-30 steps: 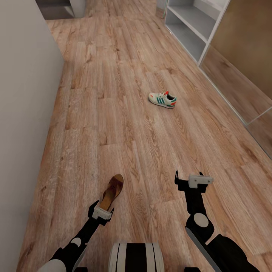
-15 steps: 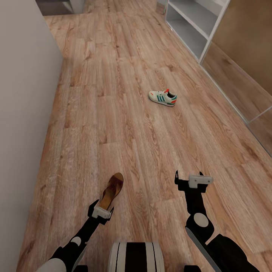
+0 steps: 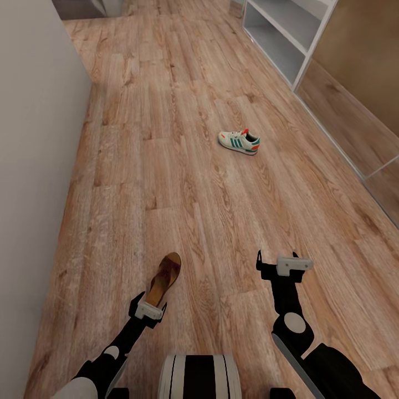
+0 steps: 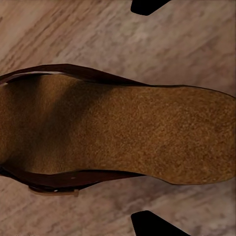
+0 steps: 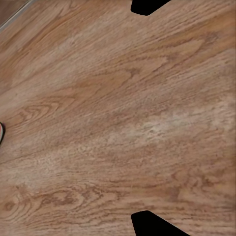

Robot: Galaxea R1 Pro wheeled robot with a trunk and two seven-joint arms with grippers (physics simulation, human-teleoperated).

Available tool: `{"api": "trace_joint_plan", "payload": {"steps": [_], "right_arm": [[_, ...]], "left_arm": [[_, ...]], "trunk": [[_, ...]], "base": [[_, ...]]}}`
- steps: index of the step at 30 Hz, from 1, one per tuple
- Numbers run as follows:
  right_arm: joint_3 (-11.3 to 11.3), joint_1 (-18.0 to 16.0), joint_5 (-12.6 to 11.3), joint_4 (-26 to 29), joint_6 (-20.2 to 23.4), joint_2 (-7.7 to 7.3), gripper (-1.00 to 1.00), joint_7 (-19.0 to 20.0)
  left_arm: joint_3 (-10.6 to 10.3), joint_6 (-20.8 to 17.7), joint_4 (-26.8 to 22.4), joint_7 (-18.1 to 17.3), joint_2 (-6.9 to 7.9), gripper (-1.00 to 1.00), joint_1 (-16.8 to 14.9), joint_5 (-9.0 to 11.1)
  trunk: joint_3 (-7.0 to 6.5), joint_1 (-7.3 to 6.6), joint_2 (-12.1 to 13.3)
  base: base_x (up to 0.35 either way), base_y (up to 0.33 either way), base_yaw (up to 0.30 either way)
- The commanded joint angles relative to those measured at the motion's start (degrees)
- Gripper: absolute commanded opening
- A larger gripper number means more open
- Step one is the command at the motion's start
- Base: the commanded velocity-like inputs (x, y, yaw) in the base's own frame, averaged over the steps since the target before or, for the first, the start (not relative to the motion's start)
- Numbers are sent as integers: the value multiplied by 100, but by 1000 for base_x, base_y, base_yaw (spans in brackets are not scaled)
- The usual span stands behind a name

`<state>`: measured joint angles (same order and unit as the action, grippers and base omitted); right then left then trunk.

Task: Pick up the two gym shoes and the two sandals from the corridor floor and place them onto the hallstand (shoe rack) in the corridor, making sure they are on the rack and not on the floor. Arrange them so the two gym shoes are next to each other and the two sandals are next to each other.

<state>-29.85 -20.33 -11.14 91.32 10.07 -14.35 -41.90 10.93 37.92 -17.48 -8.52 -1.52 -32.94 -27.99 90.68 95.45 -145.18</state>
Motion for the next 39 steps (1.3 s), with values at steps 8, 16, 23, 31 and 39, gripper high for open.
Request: {"api": "trace_joint_plan", "payload": {"steps": [8,16,23,31,39], "right_arm": [[-15,-6,-18,9,39,-7,100,-45],[-13,-6,-15,3,48,-6,100,-50],[-12,-6,-16,1,54,-6,100,-59],[-12,-6,-15,0,56,-6,100,-62],[-12,-6,-14,0,56,-6,100,-63]], "left_arm": [[49,7,-1,-46,-5,100,-21,-8],[53,5,3,-46,-6,100,-86,-2],[62,5,6,-46,1,100,-124,2],[65,5,7,-45,7,100,-134,3],[69,4,7,-45,10,100,-140,4]], "trunk": [[10,-1,-1],[44,-1,-1],[77,-1,-1],[93,-1,-1],[99,-1,-1]], "base": [[0,0,0],[0,0,0],[0,0,0],[0,0,0],[0,0,0]]}}
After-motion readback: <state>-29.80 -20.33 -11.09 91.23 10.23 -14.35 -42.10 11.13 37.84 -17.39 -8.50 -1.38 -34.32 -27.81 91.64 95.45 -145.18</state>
